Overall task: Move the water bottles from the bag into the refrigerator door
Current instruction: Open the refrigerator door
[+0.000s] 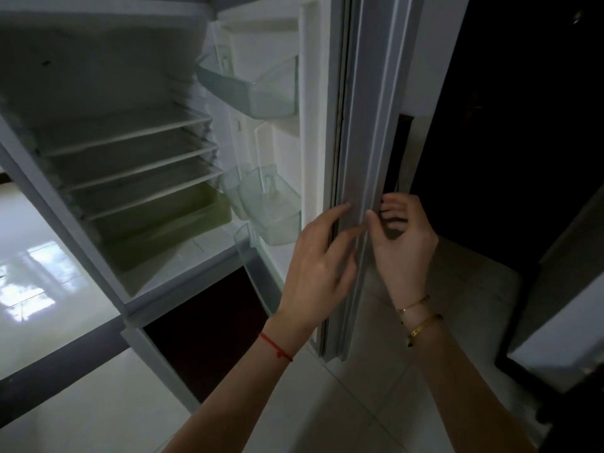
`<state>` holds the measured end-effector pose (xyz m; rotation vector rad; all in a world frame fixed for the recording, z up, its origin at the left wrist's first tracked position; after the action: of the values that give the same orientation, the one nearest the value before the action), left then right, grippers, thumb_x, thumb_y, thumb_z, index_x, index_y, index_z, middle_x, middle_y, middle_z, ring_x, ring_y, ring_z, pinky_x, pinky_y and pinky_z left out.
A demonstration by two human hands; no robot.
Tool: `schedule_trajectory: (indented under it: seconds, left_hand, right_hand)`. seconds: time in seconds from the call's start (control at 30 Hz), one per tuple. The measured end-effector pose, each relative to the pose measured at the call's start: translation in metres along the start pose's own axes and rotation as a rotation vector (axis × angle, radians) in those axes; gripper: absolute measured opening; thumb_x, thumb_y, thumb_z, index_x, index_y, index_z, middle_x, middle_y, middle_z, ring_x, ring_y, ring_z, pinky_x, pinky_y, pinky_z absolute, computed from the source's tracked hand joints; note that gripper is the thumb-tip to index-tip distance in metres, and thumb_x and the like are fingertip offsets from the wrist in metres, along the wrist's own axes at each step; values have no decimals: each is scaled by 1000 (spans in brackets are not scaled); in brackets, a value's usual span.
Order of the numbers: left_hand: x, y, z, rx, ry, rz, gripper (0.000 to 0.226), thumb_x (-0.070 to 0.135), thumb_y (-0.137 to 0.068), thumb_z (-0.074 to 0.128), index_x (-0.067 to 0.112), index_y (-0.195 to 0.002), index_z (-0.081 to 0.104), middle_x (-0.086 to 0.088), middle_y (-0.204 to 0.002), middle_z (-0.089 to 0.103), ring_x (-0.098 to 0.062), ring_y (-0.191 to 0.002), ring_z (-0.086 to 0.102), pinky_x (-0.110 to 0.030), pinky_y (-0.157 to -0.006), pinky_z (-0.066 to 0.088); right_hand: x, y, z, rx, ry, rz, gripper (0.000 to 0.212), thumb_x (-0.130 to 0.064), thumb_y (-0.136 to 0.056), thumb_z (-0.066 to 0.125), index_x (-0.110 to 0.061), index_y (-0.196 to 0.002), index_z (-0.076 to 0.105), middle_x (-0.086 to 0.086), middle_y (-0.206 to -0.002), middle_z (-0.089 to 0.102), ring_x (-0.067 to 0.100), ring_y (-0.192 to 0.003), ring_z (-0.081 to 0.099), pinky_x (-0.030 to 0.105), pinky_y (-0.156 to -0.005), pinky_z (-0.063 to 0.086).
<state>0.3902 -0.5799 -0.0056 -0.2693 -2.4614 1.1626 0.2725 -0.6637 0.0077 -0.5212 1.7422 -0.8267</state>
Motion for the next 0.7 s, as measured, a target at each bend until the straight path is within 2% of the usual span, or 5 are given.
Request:
schedule_trajectory:
  seconds: [0.23, 0.43, 0.53, 0.63, 0.7]
  left_hand:
    - [11, -18, 29, -42, 15, 37, 36, 6, -91, 61, 7, -127, 62, -15, -143, 48, -27, -135, 46, -43, -110, 39]
    - [9, -44, 58, -79, 17, 22, 46, 7, -89, 60, 7, -134, 55, -12, -146, 45, -25, -139, 41, -43, -113, 36]
    - [6, -56, 77, -112, 16, 8, 52, 9, -87, 60, 8, -138, 51, -13, -147, 43, -27, -141, 38, -46, -114, 35]
    - [5, -69, 96, -126, 23, 11, 56, 10, -87, 59, 10, -142, 47, -12, -150, 40, -27, -144, 34, -50, -116, 31]
    - [5, -74, 107, -137, 4, 3, 59, 11, -89, 59, 13, -146, 42, -10, -153, 37, -26, -148, 28, -53, -119, 24]
  right_hand:
    - [46, -34, -15, 64, 30, 60, 21, -19, -88, 67, -11, -107, 61, 1, -97, 65, 10, -84, 61, 17, -73, 51]
    - [89, -68, -21, 105, 17, 209, 20, -18, -90, 62, -13, -109, 61, -4, -98, 64, -7, -79, 55, 2, -69, 45]
    - [108, -86, -22, 113, 16, 264, 18, -16, -92, 59, -10, -108, 65, -1, -100, 67, -5, -79, 57, 6, -74, 49]
    - [120, -102, -24, 70, 53, 292, 26, -23, -97, 52, -9, -114, 66, 0, -104, 68, -3, -82, 58, 2, -76, 47]
    - [124, -107, -22, -12, 79, 311, 37, -31, -101, 43, -10, -125, 62, -1, -117, 66, 2, -95, 60, 2, -84, 44]
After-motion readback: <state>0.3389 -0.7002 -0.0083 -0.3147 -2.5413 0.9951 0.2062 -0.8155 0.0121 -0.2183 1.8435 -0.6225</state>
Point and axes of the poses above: each hand's wrist, its own y-axis away from the middle knuckle, its own z-axis out of the palm, x = y × z, the point moved 5 cm from there along -y, towards the middle knuckle
